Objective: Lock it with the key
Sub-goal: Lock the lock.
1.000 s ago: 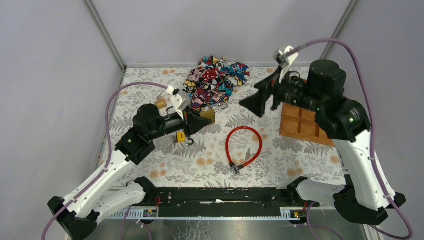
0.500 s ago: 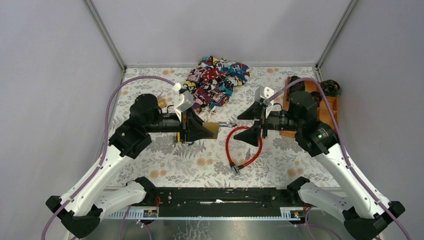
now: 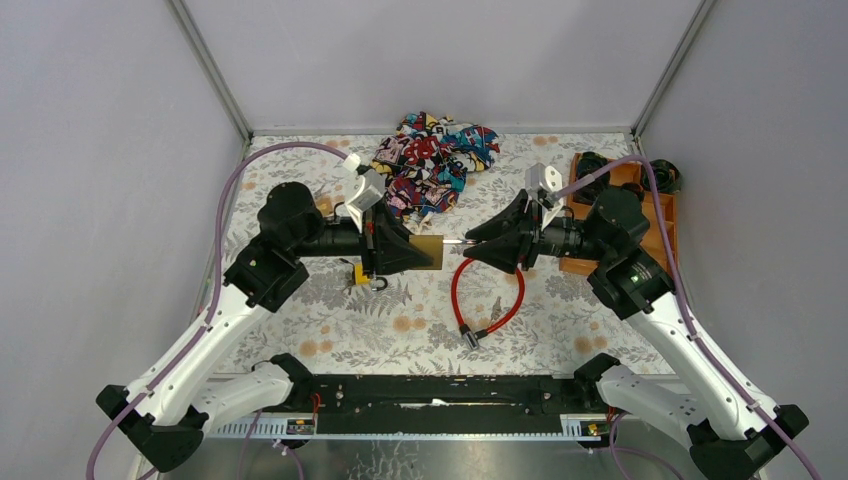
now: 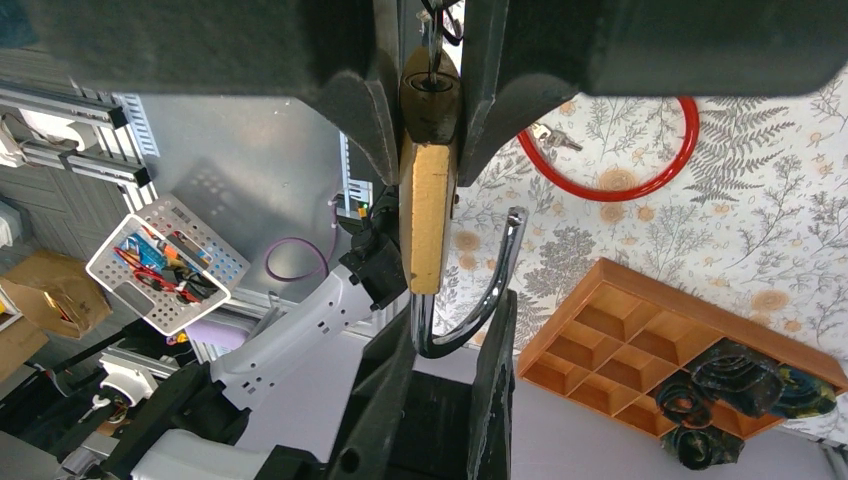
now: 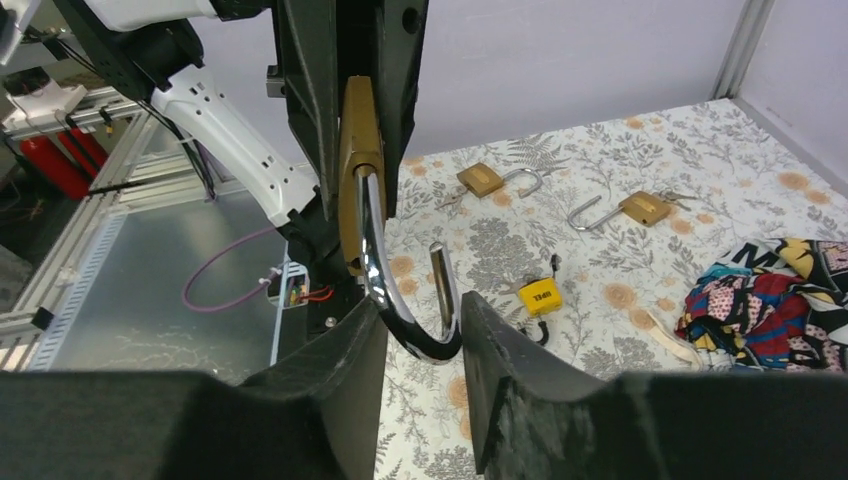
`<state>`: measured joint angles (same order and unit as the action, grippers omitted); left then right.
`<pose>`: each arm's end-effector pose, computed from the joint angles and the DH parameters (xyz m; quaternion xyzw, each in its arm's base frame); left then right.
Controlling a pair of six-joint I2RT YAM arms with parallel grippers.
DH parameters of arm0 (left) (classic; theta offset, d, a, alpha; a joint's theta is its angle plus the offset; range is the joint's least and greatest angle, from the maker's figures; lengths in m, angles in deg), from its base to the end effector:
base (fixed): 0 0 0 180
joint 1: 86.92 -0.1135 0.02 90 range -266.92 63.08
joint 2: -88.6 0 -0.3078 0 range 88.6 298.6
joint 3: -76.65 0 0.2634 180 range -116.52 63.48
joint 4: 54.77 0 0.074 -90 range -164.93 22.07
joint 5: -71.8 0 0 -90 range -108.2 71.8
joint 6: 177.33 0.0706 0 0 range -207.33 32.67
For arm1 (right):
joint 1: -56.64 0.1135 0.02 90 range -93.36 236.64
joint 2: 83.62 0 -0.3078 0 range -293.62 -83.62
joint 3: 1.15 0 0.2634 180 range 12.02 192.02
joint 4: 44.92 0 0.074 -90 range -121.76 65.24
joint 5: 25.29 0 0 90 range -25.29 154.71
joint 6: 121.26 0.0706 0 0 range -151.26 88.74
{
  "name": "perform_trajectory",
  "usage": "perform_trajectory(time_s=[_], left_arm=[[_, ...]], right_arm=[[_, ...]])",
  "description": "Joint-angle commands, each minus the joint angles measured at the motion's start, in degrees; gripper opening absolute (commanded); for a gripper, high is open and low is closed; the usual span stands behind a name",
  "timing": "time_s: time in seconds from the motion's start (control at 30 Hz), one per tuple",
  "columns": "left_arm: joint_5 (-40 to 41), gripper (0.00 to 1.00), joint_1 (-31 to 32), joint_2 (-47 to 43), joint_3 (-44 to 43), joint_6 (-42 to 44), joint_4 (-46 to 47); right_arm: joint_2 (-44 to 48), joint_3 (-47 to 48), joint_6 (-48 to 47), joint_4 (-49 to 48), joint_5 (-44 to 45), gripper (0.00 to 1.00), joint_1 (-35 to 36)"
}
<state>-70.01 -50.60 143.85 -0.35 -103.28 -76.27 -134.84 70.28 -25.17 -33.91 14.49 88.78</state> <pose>0.1338 -0.1672 0.4645 0.4169 0.5699 -0.5575 0.4365 0.1337 0.1481 0.4635 -0.4471 0.4989 0.4857 0.5615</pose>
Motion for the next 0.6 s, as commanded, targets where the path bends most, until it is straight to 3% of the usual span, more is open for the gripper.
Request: perform_trajectory(time_s=[0.0,0.1,0.3,0.57], left_arm=[[-1.97,0.00,-0.19,-1.17,-1.45,-1.77,10.16],[-2.07,0.00,-0.19,-1.21,-1.18,0.87,9.17],[-4.24,0.00,-0.19,-1.29,-1.30,4.01,11.93],[-8.82,0.00,1.37,0.21,1.45,-2.74,25.82]], right_arm=[[0.54,0.12,4.59,-5.05,0.11,0.27,0.05],[-0.11,1.66,10.05,-6.36,-0.60,0.00,0.10],[-0.12,6.77,12.28,4.79,-6.27,0.00,0.11],[1.60,9.23,14.22,3.36,-4.54,0.00,0.11]])
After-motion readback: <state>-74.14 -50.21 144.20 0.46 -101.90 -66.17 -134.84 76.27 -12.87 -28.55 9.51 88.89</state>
